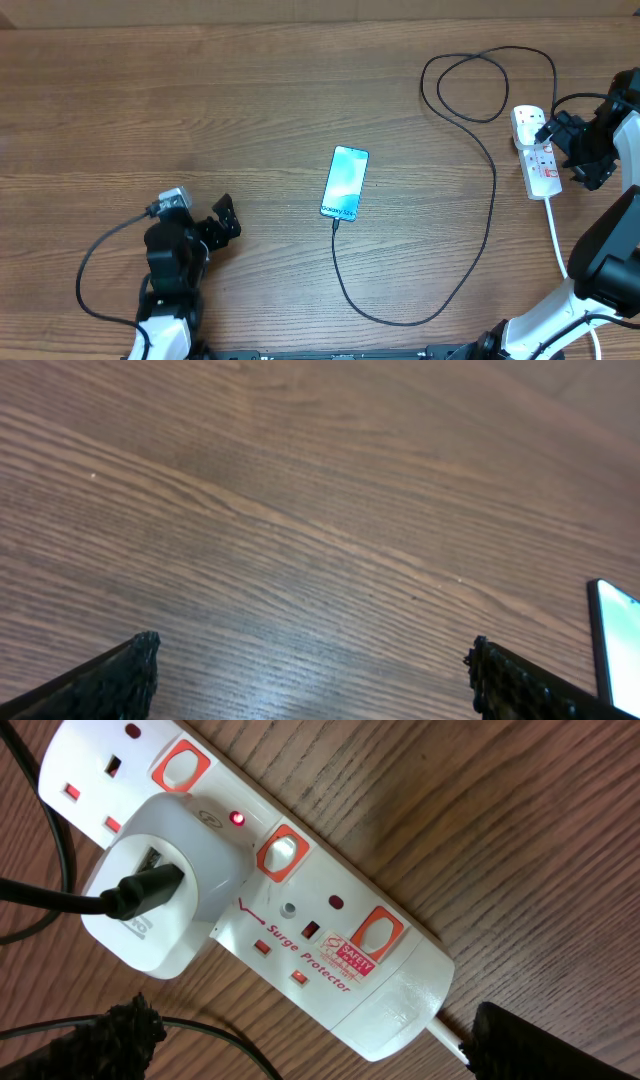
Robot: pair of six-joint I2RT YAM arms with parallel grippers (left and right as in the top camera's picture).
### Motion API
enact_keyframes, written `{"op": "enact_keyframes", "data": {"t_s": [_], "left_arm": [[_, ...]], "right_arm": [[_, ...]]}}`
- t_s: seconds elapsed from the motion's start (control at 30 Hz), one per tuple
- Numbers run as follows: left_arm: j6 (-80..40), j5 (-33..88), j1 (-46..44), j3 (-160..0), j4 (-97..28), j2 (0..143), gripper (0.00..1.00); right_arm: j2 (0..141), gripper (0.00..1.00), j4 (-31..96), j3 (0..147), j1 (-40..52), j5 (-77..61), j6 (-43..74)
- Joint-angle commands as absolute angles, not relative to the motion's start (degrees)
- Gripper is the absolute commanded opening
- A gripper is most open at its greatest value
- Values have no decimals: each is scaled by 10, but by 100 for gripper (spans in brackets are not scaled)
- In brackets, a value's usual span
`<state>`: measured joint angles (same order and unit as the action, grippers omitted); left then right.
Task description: Plug charger to phone and switch on socket
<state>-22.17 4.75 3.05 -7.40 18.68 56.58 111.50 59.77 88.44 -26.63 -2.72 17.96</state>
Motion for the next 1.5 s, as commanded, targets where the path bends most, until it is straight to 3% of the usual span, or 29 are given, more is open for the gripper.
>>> {"op": "enact_keyframes", "data": {"t_s": [0.0,0.23,0.53,0.9,1.27,1.47], "left_arm": [[-240,56,34,-23,225,521,99],[-254,23,34,-3,157,426,99],[-265,-35,35,-3,-41,253,100],[-118,-25,4,-3,-44,-1,100],[22,-6,-24,-3,-49,2,99],[26,-8,-24,-3,-46,2,100]], "right_arm": [[1104,100,596,889,-266,-27,175],[1104,100,596,889,-266,-27,175],[1104,100,596,889,-266,-27,175],[1104,100,596,889,-266,-27,175],[1104,100,596,889,-266,-27,175],[1104,100,596,889,-266,-27,175]]}}
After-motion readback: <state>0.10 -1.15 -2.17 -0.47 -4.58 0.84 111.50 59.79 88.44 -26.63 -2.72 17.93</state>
